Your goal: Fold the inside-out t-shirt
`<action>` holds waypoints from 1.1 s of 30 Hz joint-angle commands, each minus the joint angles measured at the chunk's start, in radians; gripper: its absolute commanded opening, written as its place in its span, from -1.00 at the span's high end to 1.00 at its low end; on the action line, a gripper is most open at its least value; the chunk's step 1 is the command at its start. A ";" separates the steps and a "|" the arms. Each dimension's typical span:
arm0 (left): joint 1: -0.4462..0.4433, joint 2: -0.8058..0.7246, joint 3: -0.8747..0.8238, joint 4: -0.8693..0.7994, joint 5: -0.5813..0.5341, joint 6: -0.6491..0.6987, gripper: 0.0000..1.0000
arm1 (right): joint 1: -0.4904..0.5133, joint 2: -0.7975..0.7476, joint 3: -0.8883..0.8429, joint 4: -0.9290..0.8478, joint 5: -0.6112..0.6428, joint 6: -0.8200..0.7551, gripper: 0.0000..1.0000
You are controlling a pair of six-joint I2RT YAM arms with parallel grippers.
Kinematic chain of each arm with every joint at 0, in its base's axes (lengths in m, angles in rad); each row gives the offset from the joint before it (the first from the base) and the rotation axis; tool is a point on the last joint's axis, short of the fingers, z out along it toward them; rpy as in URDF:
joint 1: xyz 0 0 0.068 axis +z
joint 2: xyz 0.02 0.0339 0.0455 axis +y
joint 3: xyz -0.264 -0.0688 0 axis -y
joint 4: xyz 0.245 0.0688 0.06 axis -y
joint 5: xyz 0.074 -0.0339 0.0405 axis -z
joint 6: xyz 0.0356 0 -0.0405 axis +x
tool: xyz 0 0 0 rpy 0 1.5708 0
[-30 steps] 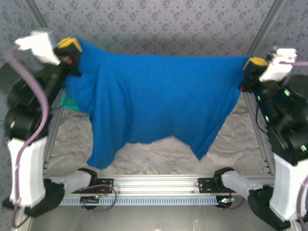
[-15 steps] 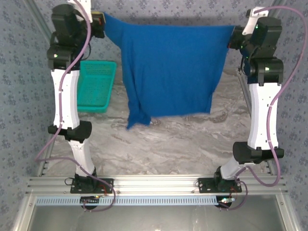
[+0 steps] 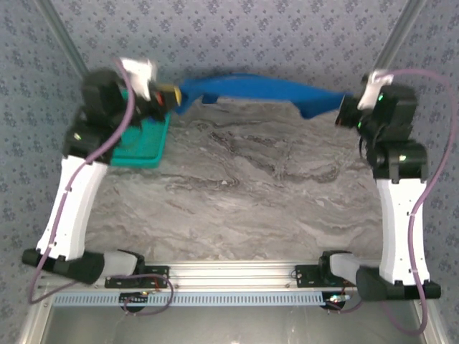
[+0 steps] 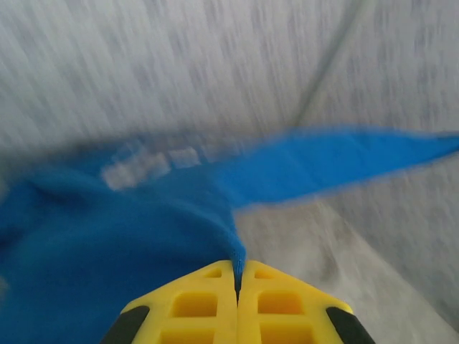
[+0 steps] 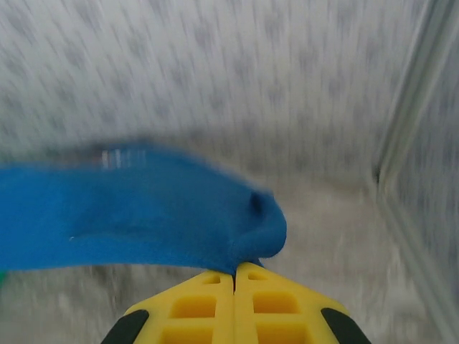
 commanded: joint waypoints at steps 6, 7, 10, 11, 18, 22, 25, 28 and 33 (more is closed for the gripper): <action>-0.190 -0.187 -0.610 0.026 0.202 -0.155 1.00 | -0.030 -0.306 -0.573 -0.218 0.046 0.194 1.00; -0.201 -0.189 -0.628 -0.025 0.227 -0.147 1.00 | -0.031 -0.306 -0.596 -0.232 0.043 0.202 1.00; -0.227 -0.191 -0.679 -0.143 0.240 -0.129 1.00 | -0.029 -0.290 -0.638 -0.234 0.042 0.202 1.00; -0.229 -0.189 -0.708 -0.149 0.237 -0.144 1.00 | -0.028 -0.280 -0.647 -0.231 0.042 0.205 1.00; -0.230 -0.112 -0.832 -0.137 0.274 -0.152 1.00 | -0.059 -0.221 -0.721 -0.216 0.054 0.237 1.00; -0.271 -0.066 -0.876 -0.041 0.358 -0.155 0.98 | -0.107 -0.228 -0.724 -0.211 0.058 0.238 1.00; -0.295 -0.017 -0.858 -0.022 0.373 -0.130 1.00 | -0.128 -0.217 -0.720 -0.197 0.061 0.235 1.00; -0.289 0.000 -0.781 -0.066 0.335 -0.064 1.00 | -0.129 -0.216 -0.708 -0.184 0.072 0.222 1.00; -0.176 -0.041 -0.698 0.007 0.266 -0.094 1.00 | -0.129 -0.253 -0.685 -0.102 0.086 0.230 1.00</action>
